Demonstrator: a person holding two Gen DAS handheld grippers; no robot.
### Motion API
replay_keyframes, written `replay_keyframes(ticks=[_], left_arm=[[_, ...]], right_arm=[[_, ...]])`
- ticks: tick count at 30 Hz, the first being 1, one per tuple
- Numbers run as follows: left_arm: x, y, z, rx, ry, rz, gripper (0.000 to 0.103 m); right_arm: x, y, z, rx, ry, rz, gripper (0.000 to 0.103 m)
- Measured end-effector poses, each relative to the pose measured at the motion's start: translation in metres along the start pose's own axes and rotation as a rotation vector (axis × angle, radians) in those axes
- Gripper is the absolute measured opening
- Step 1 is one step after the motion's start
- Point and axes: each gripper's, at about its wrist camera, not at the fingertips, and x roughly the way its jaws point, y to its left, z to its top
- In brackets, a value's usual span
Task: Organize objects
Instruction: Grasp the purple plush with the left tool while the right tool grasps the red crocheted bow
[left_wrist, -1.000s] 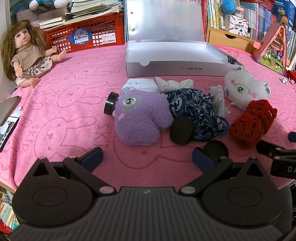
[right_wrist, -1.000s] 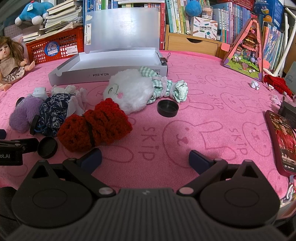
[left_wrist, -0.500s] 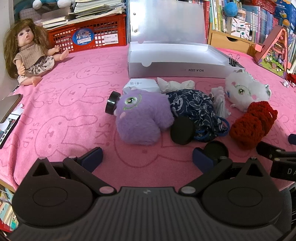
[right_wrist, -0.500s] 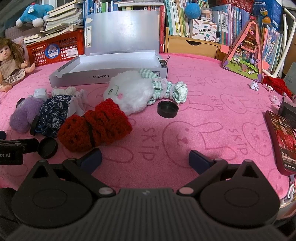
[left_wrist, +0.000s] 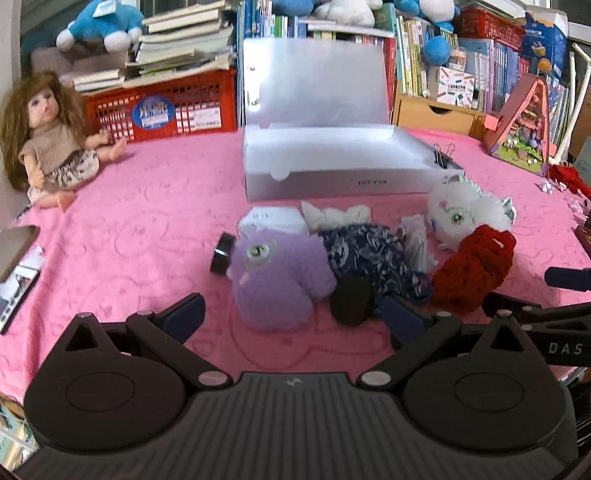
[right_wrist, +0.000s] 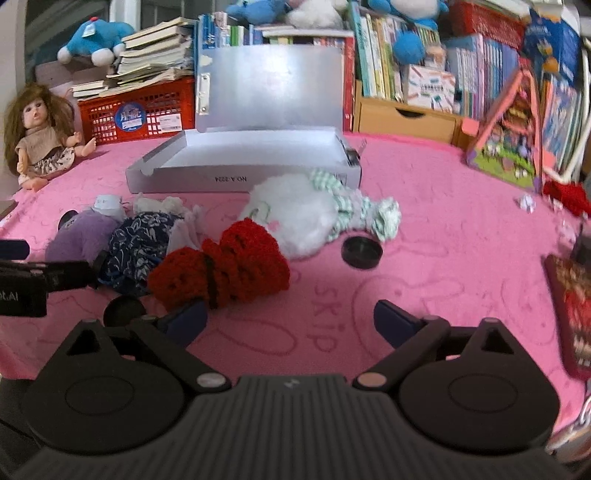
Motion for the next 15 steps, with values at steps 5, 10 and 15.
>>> replay_keyframes(ticks=[5, 10, 15], left_arm=[[-0.001, 0.006, 0.005, -0.009, -0.014, -0.017, 0.103], [0.007, 0.009, 0.014, -0.003, -0.021, -0.020, 0.103], [0.019, 0.008, 0.019, 0.008, -0.013, -0.010, 0.102]], right_arm=[[-0.007, 0.001, 0.001, -0.013, -0.031, 0.063, 0.095], [-0.008, 0.009, 0.002, -0.049, -0.046, 0.102, 0.096], [-0.008, 0.016, 0.005, -0.084, -0.054, 0.133, 0.098]])
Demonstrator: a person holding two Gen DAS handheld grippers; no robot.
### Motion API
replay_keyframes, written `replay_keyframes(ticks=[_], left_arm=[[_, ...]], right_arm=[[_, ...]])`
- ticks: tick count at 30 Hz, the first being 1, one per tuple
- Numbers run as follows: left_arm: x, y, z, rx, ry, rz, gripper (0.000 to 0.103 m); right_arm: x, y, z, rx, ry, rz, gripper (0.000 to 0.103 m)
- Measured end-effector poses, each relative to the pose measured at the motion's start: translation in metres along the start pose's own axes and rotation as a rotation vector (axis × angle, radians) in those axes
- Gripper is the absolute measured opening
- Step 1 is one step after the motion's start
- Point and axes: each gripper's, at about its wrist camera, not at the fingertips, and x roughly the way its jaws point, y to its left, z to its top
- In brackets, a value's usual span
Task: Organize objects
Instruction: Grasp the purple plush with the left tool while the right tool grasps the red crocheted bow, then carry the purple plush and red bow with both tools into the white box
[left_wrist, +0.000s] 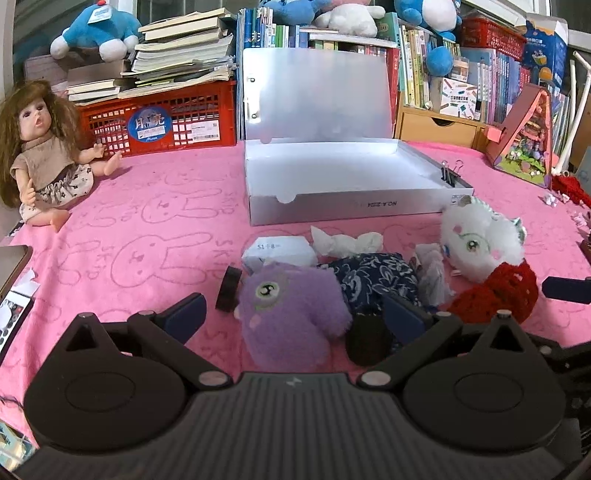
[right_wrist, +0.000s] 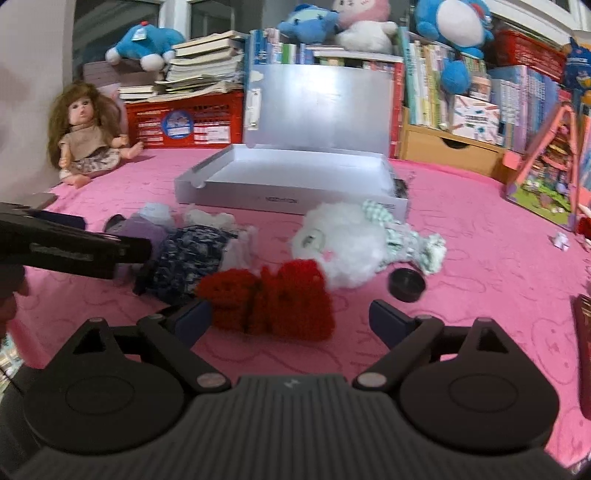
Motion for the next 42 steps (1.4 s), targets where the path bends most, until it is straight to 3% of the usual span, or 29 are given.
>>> replay_keyframes(ticks=[4, 9, 25, 27, 28, 32, 42], left_arm=[[0.004, 0.005, -0.002, -0.022, 0.015, -0.005, 0.092], [0.011, 0.008, -0.007, -0.032, 0.051, -0.008, 0.075], [0.027, 0.012, -0.006, -0.061, 0.042, -0.038, 0.075], [0.025, 0.013, -0.005, -0.077, 0.041, -0.042, 0.064], [0.024, 0.013, -0.004, -0.086, 0.041, -0.045, 0.063], [0.013, 0.015, 0.000, -0.092, 0.020, -0.058, 0.049], [-0.009, 0.019, 0.016, -0.108, -0.010, -0.123, 0.045]], right_arm=[[-0.001, 0.003, 0.000, 0.004, 0.005, 0.044, 0.102], [0.007, 0.010, 0.001, -0.010, 0.019, 0.022, 0.102], [0.000, 0.011, -0.010, 0.007, 0.049, 0.040, 0.091], [-0.001, 0.010, -0.009, 0.022, 0.050, 0.050, 0.081], [-0.001, 0.010, -0.009, 0.031, 0.052, 0.057, 0.077], [-0.005, 0.008, -0.005, 0.048, 0.035, 0.057, 0.073], [-0.010, -0.007, 0.008, 0.105, -0.004, 0.038, 0.071]])
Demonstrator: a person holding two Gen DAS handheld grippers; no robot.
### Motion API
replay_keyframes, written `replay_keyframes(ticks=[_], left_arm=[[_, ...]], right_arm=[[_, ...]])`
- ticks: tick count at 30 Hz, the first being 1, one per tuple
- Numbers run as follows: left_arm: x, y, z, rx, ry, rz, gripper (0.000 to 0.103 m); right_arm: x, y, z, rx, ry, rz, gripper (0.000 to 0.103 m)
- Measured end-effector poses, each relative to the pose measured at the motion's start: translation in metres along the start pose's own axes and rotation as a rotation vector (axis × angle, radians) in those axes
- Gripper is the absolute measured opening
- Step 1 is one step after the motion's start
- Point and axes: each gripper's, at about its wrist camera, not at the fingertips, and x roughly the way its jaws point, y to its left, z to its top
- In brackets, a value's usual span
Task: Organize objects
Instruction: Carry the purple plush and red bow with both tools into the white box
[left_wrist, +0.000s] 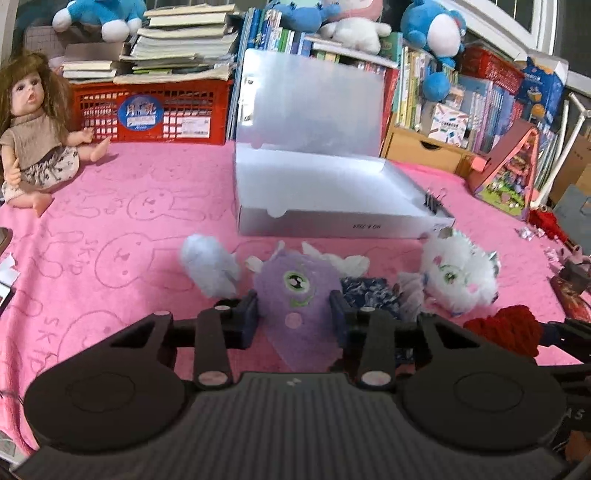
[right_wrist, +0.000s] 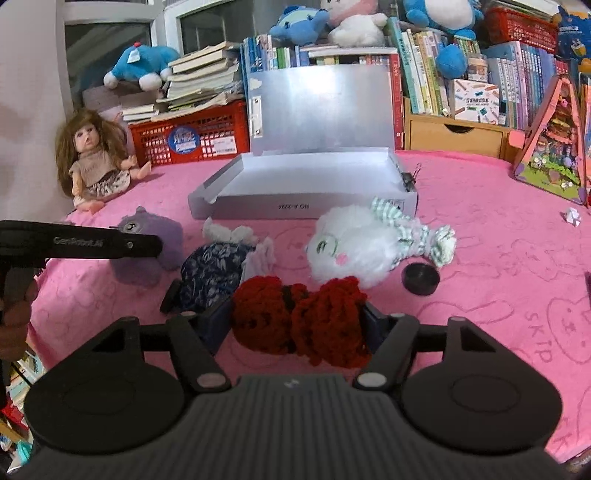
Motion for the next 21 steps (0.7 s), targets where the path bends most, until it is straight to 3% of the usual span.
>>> replay_keyframes(ticks=[21], left_arm=[[0.012, 0.016, 0.089, -0.019, -0.071, -0.039, 0.045]], right_arm=[[0.022, -0.052, 0.084, 0.094, -0.041, -0.067, 0.071]])
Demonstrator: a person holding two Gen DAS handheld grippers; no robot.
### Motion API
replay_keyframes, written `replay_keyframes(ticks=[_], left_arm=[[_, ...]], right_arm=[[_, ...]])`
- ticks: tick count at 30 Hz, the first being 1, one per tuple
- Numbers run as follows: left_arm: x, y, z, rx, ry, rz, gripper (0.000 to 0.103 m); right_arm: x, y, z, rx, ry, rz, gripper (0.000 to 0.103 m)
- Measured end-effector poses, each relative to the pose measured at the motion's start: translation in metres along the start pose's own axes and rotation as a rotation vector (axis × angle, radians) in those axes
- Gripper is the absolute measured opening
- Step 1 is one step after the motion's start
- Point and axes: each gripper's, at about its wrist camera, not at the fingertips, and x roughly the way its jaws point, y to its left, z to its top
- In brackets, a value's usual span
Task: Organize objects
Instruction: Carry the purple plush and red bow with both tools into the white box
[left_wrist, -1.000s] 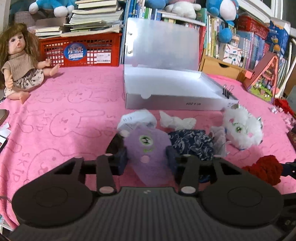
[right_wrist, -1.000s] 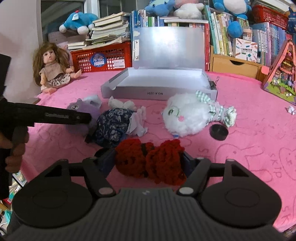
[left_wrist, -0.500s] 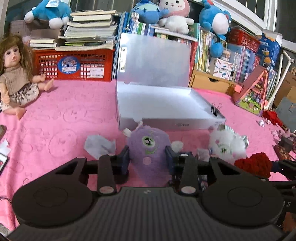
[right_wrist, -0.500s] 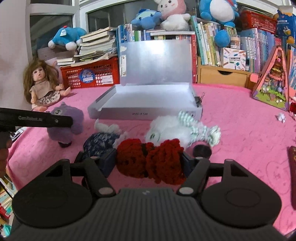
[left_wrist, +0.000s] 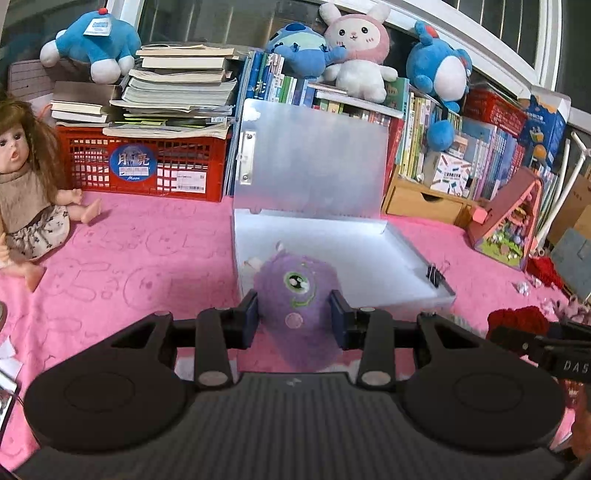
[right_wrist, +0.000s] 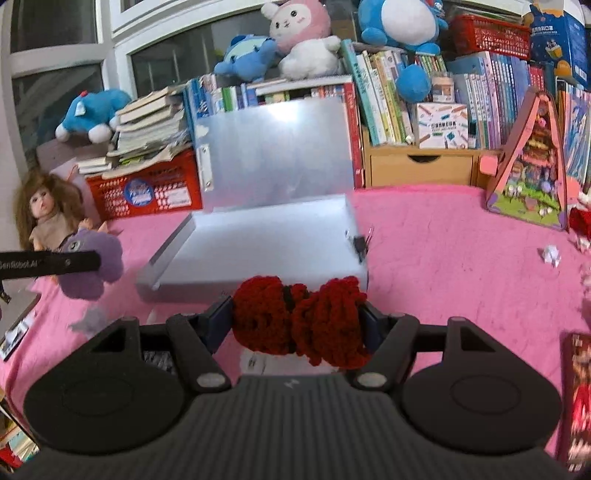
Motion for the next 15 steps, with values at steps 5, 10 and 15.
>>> replay_keyframes(ticks=[5, 10, 15], left_arm=[[0.019, 0.002, 0.020, -0.034, 0.016, -0.029, 0.045], [0.045, 0.003, 0.042, -0.050, 0.050, -0.046, 0.045], [0.071, 0.003, 0.065, -0.044, 0.062, -0.035, 0.045]], right_arm=[[0.016, -0.010, 0.029, 0.004, 0.005, -0.007, 0.071], [0.033, -0.018, 0.058, 0.023, 0.005, -0.004, 0.071], [0.051, -0.024, 0.089, 0.033, -0.008, -0.015, 0.071]])
